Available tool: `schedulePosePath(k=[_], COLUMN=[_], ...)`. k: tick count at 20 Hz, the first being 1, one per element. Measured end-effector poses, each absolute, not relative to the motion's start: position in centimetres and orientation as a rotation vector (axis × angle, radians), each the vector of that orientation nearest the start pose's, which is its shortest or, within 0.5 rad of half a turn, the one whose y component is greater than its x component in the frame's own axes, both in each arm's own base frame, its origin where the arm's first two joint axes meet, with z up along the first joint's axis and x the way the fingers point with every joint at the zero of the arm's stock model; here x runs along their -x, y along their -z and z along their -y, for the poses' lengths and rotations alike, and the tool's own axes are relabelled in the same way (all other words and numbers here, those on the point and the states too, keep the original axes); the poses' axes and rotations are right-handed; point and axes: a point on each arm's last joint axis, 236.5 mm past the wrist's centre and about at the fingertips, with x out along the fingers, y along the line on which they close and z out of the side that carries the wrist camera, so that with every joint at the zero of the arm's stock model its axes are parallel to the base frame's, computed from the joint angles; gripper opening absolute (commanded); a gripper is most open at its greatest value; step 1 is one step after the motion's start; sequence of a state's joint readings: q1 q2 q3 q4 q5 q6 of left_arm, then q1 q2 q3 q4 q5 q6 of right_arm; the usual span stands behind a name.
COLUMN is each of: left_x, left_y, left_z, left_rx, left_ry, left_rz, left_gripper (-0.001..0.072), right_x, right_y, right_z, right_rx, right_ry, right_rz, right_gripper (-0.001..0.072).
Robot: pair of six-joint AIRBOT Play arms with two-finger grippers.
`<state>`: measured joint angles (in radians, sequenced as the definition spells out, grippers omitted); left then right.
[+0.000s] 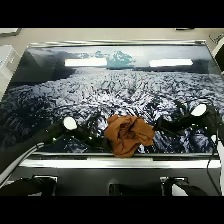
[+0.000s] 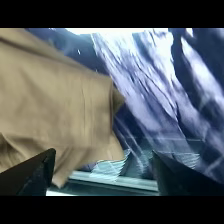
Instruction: Fold the clothes and pants, and hang the long-sleeved shirts on hangers.
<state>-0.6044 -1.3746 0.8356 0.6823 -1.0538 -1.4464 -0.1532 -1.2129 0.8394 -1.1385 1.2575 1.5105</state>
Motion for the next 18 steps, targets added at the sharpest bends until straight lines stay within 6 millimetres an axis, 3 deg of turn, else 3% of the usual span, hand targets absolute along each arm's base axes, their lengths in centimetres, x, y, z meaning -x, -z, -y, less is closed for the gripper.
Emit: schedulePosePath(k=[4,6,8,9,10,11,12,13,14,18], left_x=[-17.6,-17.6,-17.8,-17.9,-18.2,-18.4,-18.6,-18.7,-18.9,-21.1], left_y=[7.5,8.1,8.3,8.4,8.5,8.6,8.7,8.8,8.8,7.6], left_z=[34.7,35.5,36.4,36.8,37.2,37.4,37.7,37.9,38.0,37.1], left_rx=[0.452,0.479,0.506,0.523,0.545,0.562,0.58,0.586,0.6,0.606], left_ry=[0.759,0.741,0.729,0.717,0.694,0.674,0.656,0.648,0.633,0.628], left_rz=[-1.663,-1.648,-1.626,-1.614,-1.602,-1.594,-1.585,-1.578,-1.573,-1.495], left_gripper=[0.0702,0.058,0.0576,0.0501,0.0263,0.0106,0.0025,0.0025,0.0023,0.0022], right_x=[-28.8,-29.1,-29.5,-29.8,-30.0,-30.4,-30.6,-30.9,-31.0,-31.6], right_y=[6.8,7.6,8.3,8.6,8.8,8.9,9.0,9.1,9.0,7.8], right_z=[-5.9,-6.3,-6.8,-6.9,-7.1,-7.3,-7.5,-7.7,-7.8,-8.3], right_rx=[-0.567,-0.604,-0.641,-0.659,-0.676,-0.694,-0.711,-0.728,-0.742,-0.75], right_ry=[-0.138,-0.141,-0.141,-0.139,-0.138,-0.136,-0.136,-0.137,-0.138,-0.174], right_rz=[-1.57,-1.581,-1.586,-1.582,-1.58,-1.572,-1.566,-1.56,-1.556,-1.54], right_gripper=[0.0714,0.0712,0.0709,0.0685,0.0644,0.0495,0.0335,0.0072,0.0038,0.0036])
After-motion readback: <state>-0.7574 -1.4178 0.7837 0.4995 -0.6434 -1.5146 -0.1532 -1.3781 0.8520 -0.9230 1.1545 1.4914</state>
